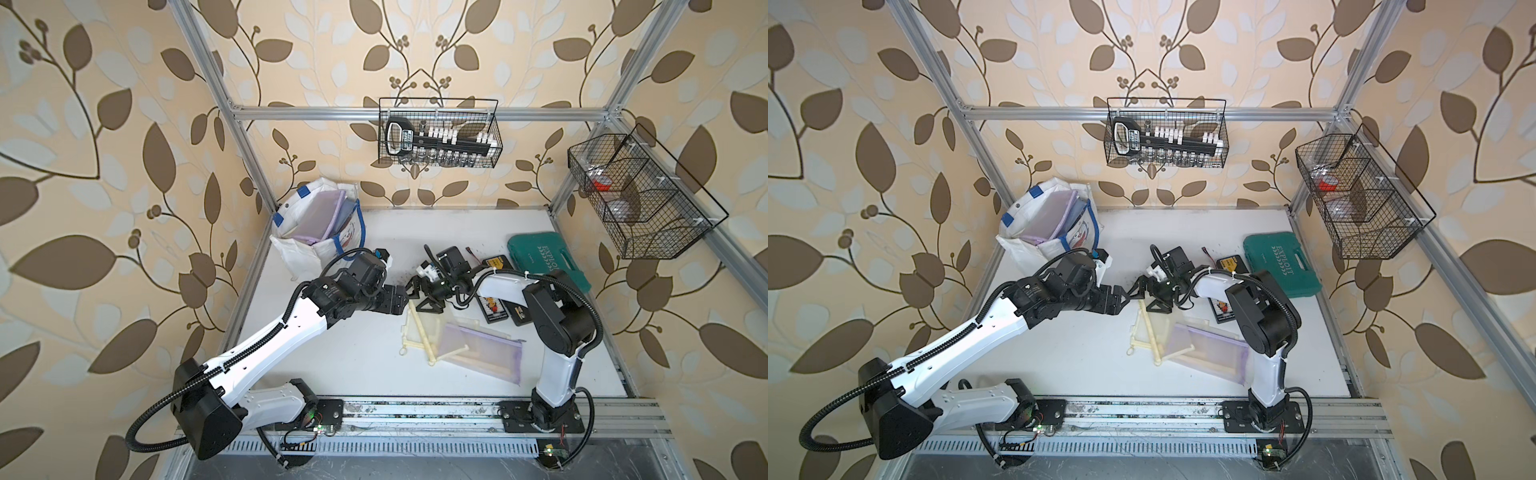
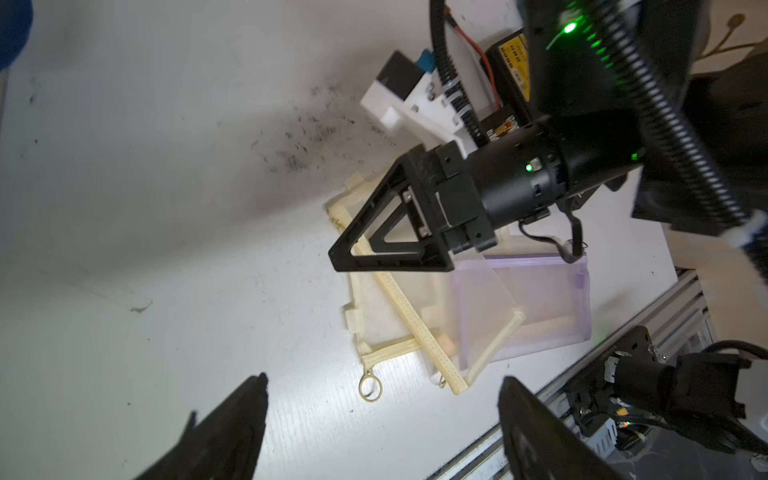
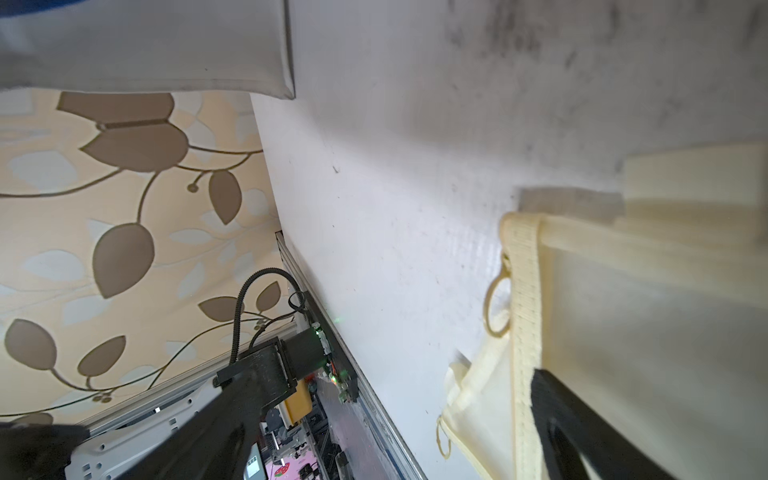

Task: Put the pencil pouch into the canvas bag
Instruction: Move the pencil pouches to the center of the board.

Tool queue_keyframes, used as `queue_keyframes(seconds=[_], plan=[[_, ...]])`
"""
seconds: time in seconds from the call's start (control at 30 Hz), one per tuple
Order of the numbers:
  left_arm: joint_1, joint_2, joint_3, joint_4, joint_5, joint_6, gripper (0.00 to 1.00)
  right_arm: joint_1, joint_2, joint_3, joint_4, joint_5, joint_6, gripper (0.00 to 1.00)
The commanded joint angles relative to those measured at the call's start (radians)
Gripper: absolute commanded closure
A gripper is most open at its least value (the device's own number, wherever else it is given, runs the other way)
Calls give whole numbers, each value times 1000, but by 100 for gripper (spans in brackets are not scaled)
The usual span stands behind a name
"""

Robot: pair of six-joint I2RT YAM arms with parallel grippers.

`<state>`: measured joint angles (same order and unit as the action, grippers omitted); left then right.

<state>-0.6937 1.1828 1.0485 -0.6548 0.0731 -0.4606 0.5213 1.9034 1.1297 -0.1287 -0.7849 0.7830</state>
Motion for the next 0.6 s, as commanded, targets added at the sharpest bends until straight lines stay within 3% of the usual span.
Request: queue_keyframes(seconds=[0.0,0.2,0.37,0.57], plan=[[-4,-32,-23,-26,-41,-80,17,-3,-50,36,-80,49,-78,1],[-4,-11,-81,17,59,-137,24,-34,-226,-50,-248,137,-220,1],[-8,50,-155,165,155,-223,29,-100,-343,-128,-366,216,-306,2],[-39,203,-165,332,199,-307,37,-136,-321,-163,-399,236,-370,15]])
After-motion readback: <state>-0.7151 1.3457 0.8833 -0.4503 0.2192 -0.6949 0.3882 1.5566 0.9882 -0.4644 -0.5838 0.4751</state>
